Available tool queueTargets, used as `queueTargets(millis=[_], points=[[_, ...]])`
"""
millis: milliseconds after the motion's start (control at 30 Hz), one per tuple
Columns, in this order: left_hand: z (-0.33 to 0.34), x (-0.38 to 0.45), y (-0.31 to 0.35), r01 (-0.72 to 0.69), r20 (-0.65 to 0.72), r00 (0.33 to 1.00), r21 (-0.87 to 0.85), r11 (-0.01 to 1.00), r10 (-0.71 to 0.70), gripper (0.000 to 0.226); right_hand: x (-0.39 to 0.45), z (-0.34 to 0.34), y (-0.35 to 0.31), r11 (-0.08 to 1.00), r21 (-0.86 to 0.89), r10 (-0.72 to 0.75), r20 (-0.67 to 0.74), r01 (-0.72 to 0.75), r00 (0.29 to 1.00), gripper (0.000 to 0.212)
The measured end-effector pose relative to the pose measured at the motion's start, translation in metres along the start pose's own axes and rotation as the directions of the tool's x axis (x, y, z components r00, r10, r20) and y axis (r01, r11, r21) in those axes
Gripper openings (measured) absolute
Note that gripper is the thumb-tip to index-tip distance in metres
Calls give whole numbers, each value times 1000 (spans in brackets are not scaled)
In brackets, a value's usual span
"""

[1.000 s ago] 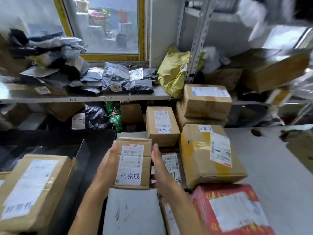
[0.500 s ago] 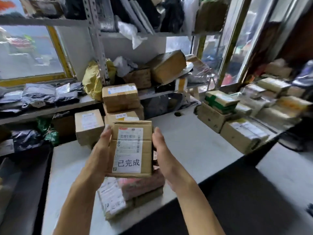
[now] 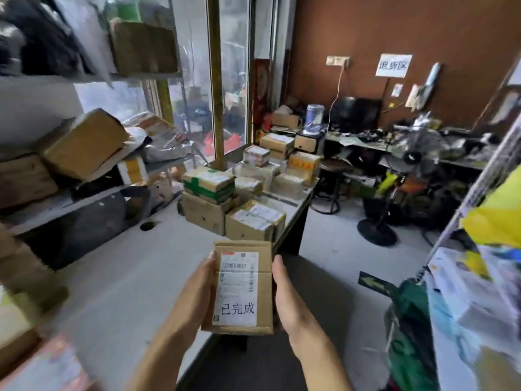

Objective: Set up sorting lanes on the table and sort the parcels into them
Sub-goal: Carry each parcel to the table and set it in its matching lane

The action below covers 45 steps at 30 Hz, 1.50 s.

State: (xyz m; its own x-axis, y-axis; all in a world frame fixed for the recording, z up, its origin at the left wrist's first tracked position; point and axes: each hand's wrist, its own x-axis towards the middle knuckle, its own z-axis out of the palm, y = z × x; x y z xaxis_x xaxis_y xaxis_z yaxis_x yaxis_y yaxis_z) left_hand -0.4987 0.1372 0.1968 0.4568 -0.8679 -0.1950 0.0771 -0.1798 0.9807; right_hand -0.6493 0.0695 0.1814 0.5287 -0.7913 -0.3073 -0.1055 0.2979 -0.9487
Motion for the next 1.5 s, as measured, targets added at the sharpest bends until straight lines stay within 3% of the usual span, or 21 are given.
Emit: queueTargets(millis=[200, 300, 333, 433, 567, 767, 867, 967, 1067, 1200, 1300, 1500], points=[[75, 117, 5, 150, 135, 981, -74, 986, -139, 48, 91, -74, 19, 991, -79, 83, -253, -106, 964, 98], [107, 160, 9, 177, 272, 948, -11, 984, -168, 51, 130, -102, 14, 987, -58, 117, -395, -152, 911, 122], [115, 172, 8, 165, 332, 932, -29, 986, -146, 52, 142, -112, 9, 988, -38, 120, -424, -150, 898, 120], [138, 209, 17, 137, 406, 909, -68, 988, -98, 48, 167, -139, -10, 989, 34, 143, -477, -144, 867, 89], [176, 256, 29, 103, 463, 880, 28, 994, -104, 48, 196, -178, -20, 985, 61, 166, -552, -159, 817, 82], [248, 332, 40, 100, 500, 853, 123, 987, -149, 56, 258, -255, -32, 985, 81, 169, -568, -150, 806, 80], [295, 371, 49, 61, 504, 853, 158, 986, -134, 59, 296, -302, -45, 987, 101, 161, -533, -126, 831, 101], [343, 413, 62, 63, 483, 866, 153, 986, -130, 54, 329, -349, -69, 992, 73, 127, -516, -104, 847, 101], [385, 450, 82, 64, 484, 868, 116, 991, -113, 48, 361, -398, -96, 996, 27, 86, -510, -84, 856, 117], [422, 505, 91, 33, 420, 904, 111, 993, -77, 47, 400, -449, -137, 995, -31, 70, -440, -93, 895, 68], [436, 548, 94, 76, 378, 921, 61, 995, -93, 49, 433, -469, -167, 990, -88, 74, -354, -112, 932, 64], [446, 651, 93, 130, 164, 977, 26, 991, -133, 46, 567, -503, -191, 968, -184, 131, -212, -171, 969, 67]])
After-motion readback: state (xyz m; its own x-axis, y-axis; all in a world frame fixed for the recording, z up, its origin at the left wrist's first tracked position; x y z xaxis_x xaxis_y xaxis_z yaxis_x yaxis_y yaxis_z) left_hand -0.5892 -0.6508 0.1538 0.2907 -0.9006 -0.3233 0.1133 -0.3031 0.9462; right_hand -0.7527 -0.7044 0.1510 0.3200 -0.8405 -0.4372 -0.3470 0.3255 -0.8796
